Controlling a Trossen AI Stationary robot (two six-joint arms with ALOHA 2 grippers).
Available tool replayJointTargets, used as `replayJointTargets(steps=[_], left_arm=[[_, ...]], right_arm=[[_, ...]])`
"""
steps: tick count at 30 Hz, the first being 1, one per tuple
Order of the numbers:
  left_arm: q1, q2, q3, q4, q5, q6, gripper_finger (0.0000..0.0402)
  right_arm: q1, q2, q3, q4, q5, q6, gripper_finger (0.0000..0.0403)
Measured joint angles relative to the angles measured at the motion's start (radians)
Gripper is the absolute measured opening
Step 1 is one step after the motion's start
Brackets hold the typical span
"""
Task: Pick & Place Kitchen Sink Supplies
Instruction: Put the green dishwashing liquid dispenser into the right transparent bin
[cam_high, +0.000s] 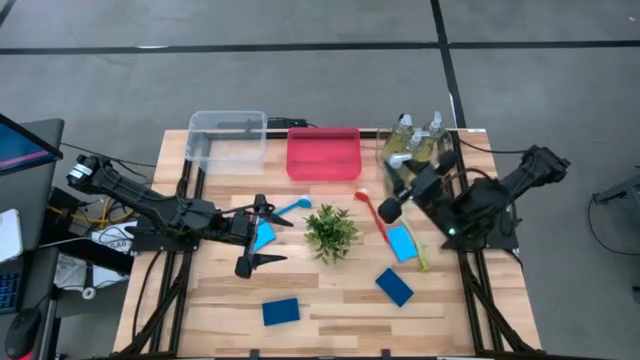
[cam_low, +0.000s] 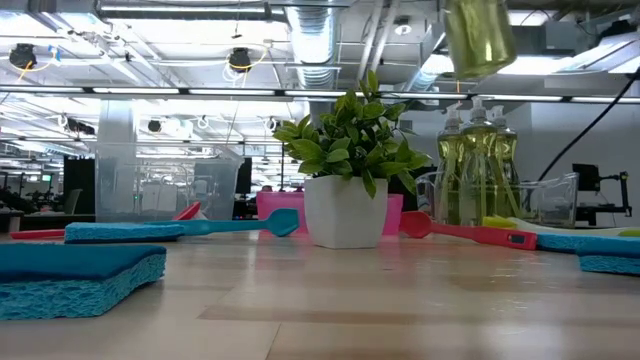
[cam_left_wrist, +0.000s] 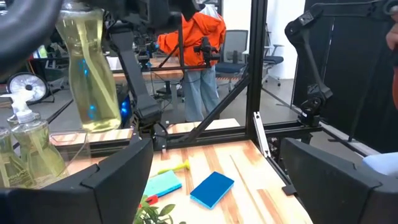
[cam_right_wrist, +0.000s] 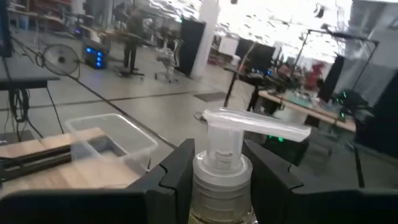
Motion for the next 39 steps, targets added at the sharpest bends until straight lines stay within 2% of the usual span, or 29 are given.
replayJointTargets(steps=[5, 13, 20, 27, 35, 39], left_arm=[[0.0, 0.0, 0.0, 0.0, 0.0, 0.001, 0.0357], [0.0, 0.0, 0.0, -0.001, 0.0, 0.001, 0.0353], [0.0, 0.001, 0.0, -0.001, 0.0, 0.001, 0.0352], [0.0, 0.001, 0.0, -0.006, 0.0, 0.001, 0.0353], [0.0, 0.001, 0.0, -0.007, 0.0, 0.001, 0.0354], [0.0, 0.001, 0.0, -0.007, 0.0, 0.001, 0.0351]], right_arm=[[0.001, -0.046, 0.0, -0.012, 0.002, 0.006, 0.0126], [0.0, -0.086, 0.0, -0.017, 0.018, -0.032, 0.0113], [-0.007, -0.092, 0.0, -0.123, 0.042, 0.024, 0.0128], [-0.023, -0.089, -0.001, -0.284, 0.013, 0.176, 0.0101], [-0.047, -0.09, -0.001, -0.482, 0.005, 0.37, 0.0116], [-0.047, -0.09, -0.001, -0.597, -0.011, 0.487, 0.0107]])
